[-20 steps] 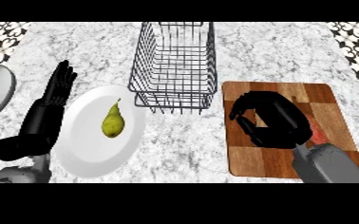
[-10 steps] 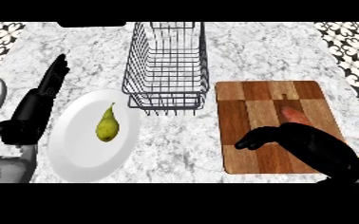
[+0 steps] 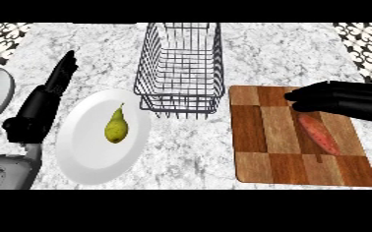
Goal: Pick the sweet potato from the cutting board and place it in the basket
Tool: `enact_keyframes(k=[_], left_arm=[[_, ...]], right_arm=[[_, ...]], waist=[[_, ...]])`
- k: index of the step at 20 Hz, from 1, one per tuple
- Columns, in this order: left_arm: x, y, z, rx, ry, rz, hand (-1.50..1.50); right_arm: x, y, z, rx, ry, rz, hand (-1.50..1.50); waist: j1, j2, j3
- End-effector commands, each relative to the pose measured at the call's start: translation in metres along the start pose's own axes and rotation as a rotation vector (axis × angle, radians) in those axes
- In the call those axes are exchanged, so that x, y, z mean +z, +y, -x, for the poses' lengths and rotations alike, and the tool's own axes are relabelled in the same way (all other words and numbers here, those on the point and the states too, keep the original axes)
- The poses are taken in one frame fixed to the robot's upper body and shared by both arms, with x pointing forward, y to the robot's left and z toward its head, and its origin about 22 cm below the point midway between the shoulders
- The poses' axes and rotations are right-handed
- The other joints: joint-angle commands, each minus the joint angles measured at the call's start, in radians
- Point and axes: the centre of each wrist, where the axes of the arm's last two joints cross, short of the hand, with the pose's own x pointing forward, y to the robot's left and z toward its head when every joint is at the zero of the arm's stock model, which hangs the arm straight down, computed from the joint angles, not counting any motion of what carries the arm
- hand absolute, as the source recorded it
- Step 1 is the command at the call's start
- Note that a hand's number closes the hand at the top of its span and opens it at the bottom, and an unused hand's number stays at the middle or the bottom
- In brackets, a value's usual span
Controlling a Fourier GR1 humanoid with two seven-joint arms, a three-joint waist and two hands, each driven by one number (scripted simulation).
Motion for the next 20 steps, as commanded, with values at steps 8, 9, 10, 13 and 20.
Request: enact_keyframes(k=[8, 9, 10, 13, 20], left_arm=[[-0.020, -0.001, -0.004, 0.008, -0.019, 0.020, 0.00], [-0.005, 0.000, -0.006, -0.008, -0.004, 0.027, 0.00], [-0.018, -0.007, 0.005, -0.008, -0.019, 0.025, 0.00], [-0.013, -0.004, -0.006, 0.005, -0.014, 0.023, 0.00], [-0.014, 0.000, -0.007, 0.007, -0.014, 0.020, 0.00]], right_arm=[[-0.003, -0.044, -0.009, 0.285, 0.197, -0.464, -1.50], [-0.005, -0.047, -0.008, 0.282, 0.192, -0.472, -1.50], [-0.009, -0.045, -0.004, 0.305, 0.211, -0.490, -1.50], [-0.018, -0.038, 0.016, 0.307, 0.240, -0.497, -1.50], [-0.018, -0.016, 0.059, 0.322, 0.251, -0.537, -1.50]], waist=[[0.021, 0.010, 0.002], [0.029, 0.006, 0.003], [0.022, 0.012, 0.003], [0.024, 0.008, 0.003], [0.022, 0.009, 0.004]])
